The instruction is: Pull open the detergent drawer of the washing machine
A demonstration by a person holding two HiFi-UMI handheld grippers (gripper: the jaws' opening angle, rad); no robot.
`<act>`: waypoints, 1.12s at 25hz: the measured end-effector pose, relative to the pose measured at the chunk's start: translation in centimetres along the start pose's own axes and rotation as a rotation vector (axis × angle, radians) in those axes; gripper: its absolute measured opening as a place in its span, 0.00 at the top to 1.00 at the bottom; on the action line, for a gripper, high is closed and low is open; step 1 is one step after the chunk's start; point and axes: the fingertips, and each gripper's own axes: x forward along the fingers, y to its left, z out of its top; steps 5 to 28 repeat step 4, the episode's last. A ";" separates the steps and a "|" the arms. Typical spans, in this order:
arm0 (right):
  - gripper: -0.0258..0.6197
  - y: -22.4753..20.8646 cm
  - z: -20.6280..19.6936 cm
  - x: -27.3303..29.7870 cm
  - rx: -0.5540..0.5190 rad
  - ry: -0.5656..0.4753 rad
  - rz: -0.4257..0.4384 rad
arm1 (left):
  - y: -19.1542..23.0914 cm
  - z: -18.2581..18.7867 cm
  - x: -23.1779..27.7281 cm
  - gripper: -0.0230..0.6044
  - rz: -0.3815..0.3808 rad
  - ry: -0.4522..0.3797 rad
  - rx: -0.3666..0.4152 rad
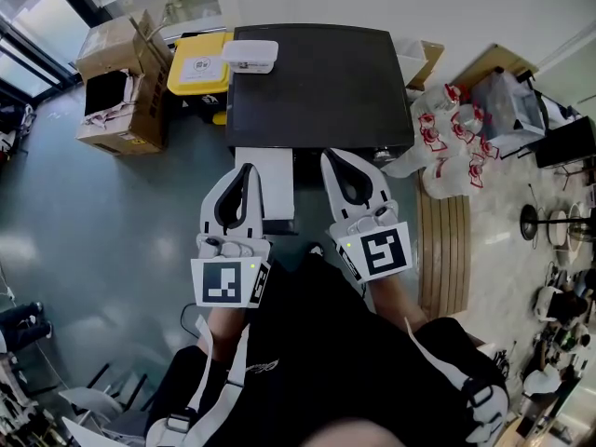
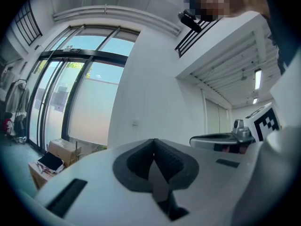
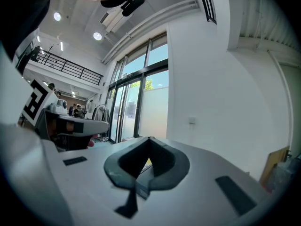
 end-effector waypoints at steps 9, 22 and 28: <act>0.95 -0.1 -0.2 -0.1 0.003 0.000 -0.001 | 0.0 -0.2 0.1 0.93 0.002 0.003 -0.002; 0.95 -0.1 -0.2 -0.1 0.003 0.000 -0.001 | 0.0 -0.2 0.1 0.93 0.002 0.003 -0.002; 0.95 -0.1 -0.2 -0.1 0.003 0.000 -0.001 | 0.0 -0.2 0.1 0.93 0.002 0.003 -0.002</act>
